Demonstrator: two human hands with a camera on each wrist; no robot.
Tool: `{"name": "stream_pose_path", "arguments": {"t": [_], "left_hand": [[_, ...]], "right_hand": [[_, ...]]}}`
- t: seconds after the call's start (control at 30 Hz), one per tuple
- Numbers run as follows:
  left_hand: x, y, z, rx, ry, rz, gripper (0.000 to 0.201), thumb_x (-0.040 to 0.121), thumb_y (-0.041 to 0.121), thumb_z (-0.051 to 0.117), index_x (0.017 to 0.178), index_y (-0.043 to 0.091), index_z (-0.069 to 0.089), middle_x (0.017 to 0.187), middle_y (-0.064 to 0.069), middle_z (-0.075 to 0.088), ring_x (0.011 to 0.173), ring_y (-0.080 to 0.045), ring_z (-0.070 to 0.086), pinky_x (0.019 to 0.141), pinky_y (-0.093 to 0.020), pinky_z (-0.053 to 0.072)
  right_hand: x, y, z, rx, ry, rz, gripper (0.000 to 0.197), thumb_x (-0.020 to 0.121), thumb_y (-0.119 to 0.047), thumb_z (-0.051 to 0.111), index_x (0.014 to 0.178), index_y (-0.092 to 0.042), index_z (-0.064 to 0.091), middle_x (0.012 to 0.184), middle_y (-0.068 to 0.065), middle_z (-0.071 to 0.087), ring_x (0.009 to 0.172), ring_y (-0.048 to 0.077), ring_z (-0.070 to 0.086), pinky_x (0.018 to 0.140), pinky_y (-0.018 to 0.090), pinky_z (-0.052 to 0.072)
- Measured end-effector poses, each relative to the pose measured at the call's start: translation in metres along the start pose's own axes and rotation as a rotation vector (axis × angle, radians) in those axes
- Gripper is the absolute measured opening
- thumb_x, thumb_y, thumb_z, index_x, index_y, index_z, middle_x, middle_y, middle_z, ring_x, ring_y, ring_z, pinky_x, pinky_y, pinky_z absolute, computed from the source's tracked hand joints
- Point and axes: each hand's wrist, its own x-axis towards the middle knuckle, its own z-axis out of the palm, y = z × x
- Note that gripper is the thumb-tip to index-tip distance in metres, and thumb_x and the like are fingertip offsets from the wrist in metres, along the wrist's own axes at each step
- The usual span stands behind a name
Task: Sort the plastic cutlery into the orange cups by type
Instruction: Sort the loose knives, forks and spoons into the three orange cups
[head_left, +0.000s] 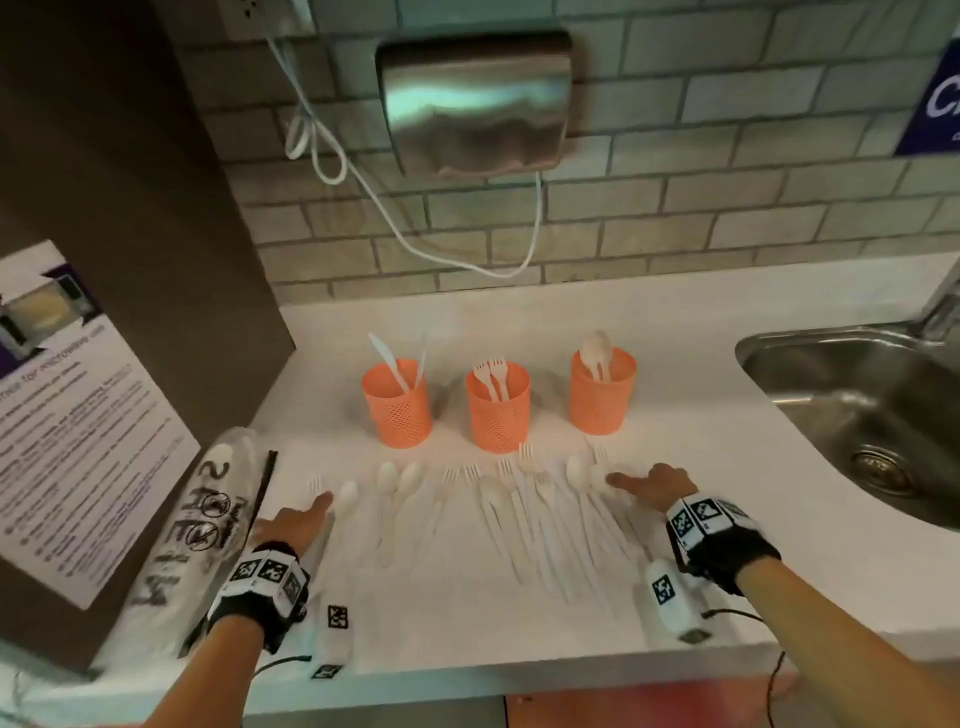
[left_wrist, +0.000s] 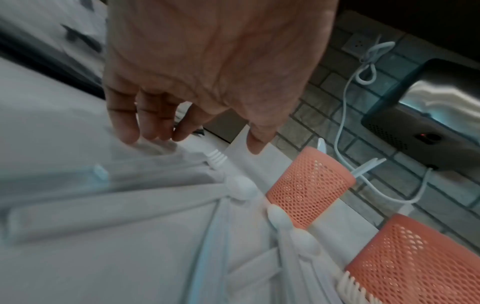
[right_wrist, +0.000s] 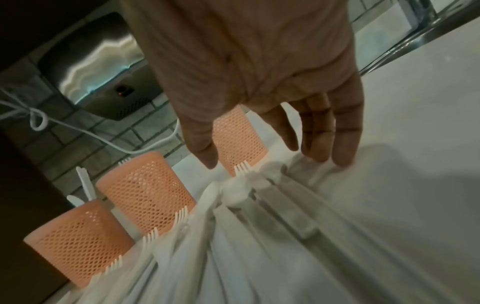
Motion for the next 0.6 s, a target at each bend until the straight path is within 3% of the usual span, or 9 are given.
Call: {"name": "stream_pose_path", "arguments": {"t": [0.17, 0.3, 0.43, 0.6], "left_hand": [[-0.015, 0.024, 0.015, 0.059, -0.016, 0.035, 0.087, 0.086, 0.067, 0.036, 0.142, 0.001, 0.029, 0.150, -0.024, 0.023, 0.139, -0.034, 0.021, 0.114, -0.038, 0.016], [-0.024, 0.039, 0.033, 0.122, -0.030, 0.089, 0.098, 0.074, 0.075, 0.047, 0.139, 0.003, 0.032, 0.146, -0.020, 0.026, 0.135, -0.034, 0.025, 0.112, -0.041, 0.021], [-0.033, 0.050, 0.052, 0.212, -0.028, 0.130, 0.109, 0.064, 0.077, 0.058, 0.137, 0.001, 0.030, 0.140, -0.016, 0.030, 0.133, -0.033, 0.027, 0.110, -0.044, 0.026], [-0.038, 0.059, 0.058, 0.241, -0.022, 0.184, 0.090, 0.075, 0.062, 0.061, 0.135, 0.002, 0.031, 0.139, -0.015, 0.031, 0.130, -0.031, 0.032, 0.106, -0.040, 0.032]], "right_hand": [[-0.010, -0.016, 0.009, -0.108, -0.046, -0.011, 0.085, 0.078, -0.066, 0.051, 0.138, -0.007, 0.035, 0.141, 0.021, 0.036, 0.133, 0.034, 0.032, 0.112, 0.039, 0.027], [-0.010, -0.024, 0.025, -0.197, 0.016, -0.011, 0.099, 0.064, -0.076, 0.057, 0.135, -0.011, 0.037, 0.136, 0.018, 0.038, 0.127, 0.031, 0.037, 0.105, 0.036, 0.032], [-0.013, -0.030, 0.035, -0.191, 0.069, 0.022, 0.098, 0.061, -0.068, 0.068, 0.131, -0.006, 0.037, 0.134, 0.015, 0.034, 0.126, 0.028, 0.036, 0.101, 0.037, 0.038], [-0.008, -0.030, 0.033, -0.182, 0.081, 0.005, 0.078, 0.071, -0.055, 0.069, 0.125, -0.004, 0.044, 0.130, 0.014, 0.046, 0.122, 0.027, 0.043, 0.099, 0.034, 0.039]]}}
